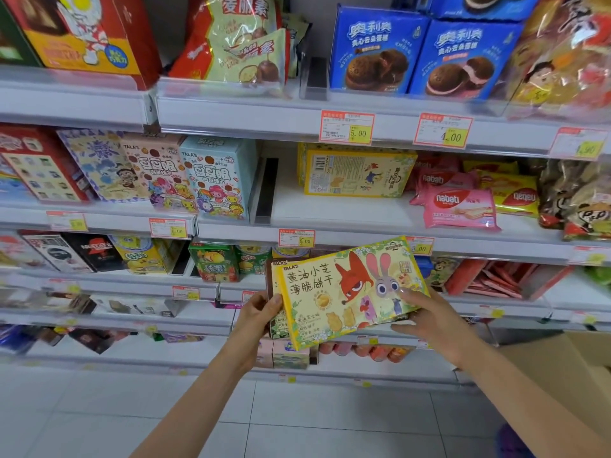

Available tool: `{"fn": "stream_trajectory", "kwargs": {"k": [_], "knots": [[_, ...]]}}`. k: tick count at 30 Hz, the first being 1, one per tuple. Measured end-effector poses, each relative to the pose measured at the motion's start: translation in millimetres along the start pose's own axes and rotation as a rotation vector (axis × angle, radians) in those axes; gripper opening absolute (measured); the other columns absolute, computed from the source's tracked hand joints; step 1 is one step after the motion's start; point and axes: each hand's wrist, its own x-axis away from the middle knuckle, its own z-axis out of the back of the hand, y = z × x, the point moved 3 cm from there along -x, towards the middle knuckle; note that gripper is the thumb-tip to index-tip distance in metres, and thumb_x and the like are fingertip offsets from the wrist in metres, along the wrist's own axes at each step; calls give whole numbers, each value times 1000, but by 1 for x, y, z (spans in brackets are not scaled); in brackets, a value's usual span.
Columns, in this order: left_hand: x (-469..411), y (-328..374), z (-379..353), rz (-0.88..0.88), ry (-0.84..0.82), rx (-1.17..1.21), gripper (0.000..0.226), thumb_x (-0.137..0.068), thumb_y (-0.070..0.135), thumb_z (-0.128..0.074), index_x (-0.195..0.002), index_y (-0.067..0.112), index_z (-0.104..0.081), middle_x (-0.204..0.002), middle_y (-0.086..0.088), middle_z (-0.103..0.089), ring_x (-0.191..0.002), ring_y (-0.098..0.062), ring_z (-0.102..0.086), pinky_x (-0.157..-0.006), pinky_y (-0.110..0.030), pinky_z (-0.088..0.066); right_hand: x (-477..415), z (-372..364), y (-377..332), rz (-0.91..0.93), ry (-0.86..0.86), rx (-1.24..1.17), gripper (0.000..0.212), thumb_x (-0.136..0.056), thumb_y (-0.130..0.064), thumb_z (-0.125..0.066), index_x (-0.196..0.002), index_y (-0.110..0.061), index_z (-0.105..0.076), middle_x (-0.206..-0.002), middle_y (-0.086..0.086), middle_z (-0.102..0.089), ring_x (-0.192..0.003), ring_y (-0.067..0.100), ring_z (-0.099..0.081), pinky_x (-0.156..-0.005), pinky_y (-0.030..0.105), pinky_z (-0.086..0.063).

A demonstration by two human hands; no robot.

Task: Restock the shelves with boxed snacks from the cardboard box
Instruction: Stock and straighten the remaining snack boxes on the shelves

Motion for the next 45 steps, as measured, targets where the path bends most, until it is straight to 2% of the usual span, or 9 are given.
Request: {"fn": "stream_trajectory", "kwargs": {"k": [6, 10, 16, 20, 23, 29, 33, 36, 45], "knots": [[1, 5, 2, 3, 7, -55, 25, -80, 33, -61, -97, 14, -60, -84, 9, -73, -85, -3, -66, -80, -22, -49, -1, 4, 0, -52, -64, 90, 98, -37, -43, -92, -123, -12, -57, -117, 12, -67, -108, 30, -63, -89, 50, -52], [4, 14, 13, -26, 64, -90, 63, -53, 53, -76, -102, 15, -64, -97, 5, -72, -95, -6, -63, -83, -26, -43, -3, 16, -12, 14, 47, 114, 92, -27, -44, -93, -107, -7, -66, -99, 8, -72, -87, 22, -70, -68, 33, -56], [6, 30, 43, -122, 127, -170, 49, -57, 46, -76, -93, 17, -61, -85, 1, -68, -76, -10, -64, -70, -25, -44, -10, 30, -50, 198, 93, -99, 60, -54, -16, -80, -110, -17, -57, -95, 4, -72, -77, 20, -71, -55, 33, -57], [7, 42, 50, -191, 185, -310, 31, -68, 31, -80, -88, 22, -58, -82, 4, -66, -76, -12, -60, -64, -21, -41, -34, 15, -74, 331, 85, -204, 58, -65, -9, -70, -119, -24, -53, -111, 2, -66, -95, 22, -68, -75, 44, -58], [13, 47, 54, -213, 141, -372, 50, -49, 45, -75, -92, 25, -59, -72, 12, -70, -66, -1, -64, -62, -19, -43, -57, -3, -93, 416, 116, -267, 40, -84, 7, -52, -106, -27, -53, -103, -3, -66, -93, 16, -66, -77, 42, -57], [25, 38, 60, -198, 143, -381, 49, -56, 48, -79, -95, 25, -60, -78, 19, -70, -71, 2, -64, -67, -24, -44, -95, -8, -116, 500, 284, 59, 35, -80, 15, -57, -92, -17, -47, -95, -1, -62, -95, 19, -59, -77, 26, -50], [30, 38, 63, -193, 178, -395, 88, -22, 75, -73, -96, 28, -61, -81, 10, -71, -78, -9, -66, -69, -28, -47, -100, -4, -122, 488, 347, 412, 51, -72, 17, -67, -106, -16, -49, -91, -8, -60, -88, 14, -58, -64, 19, -53], [30, 43, 59, -196, 168, -401, 94, -19, 79, -72, -97, 28, -61, -82, 14, -71, -81, -10, -66, -69, -29, -47, -100, -1, -130, 569, 312, 524, 58, -73, 16, -68, -115, -16, -46, -93, -5, -56, -84, 8, -56, -62, 12, -49], [16, 57, 35, -243, 86, -370, 92, -26, 69, -77, -105, 27, -60, -91, 8, -72, -81, -11, -68, -74, -28, -49, -114, 14, -154, 525, 200, 569, 45, -80, 14, -61, -119, -6, -49, -89, 4, -61, -65, -1, -63, -67, 21, -56]]}}
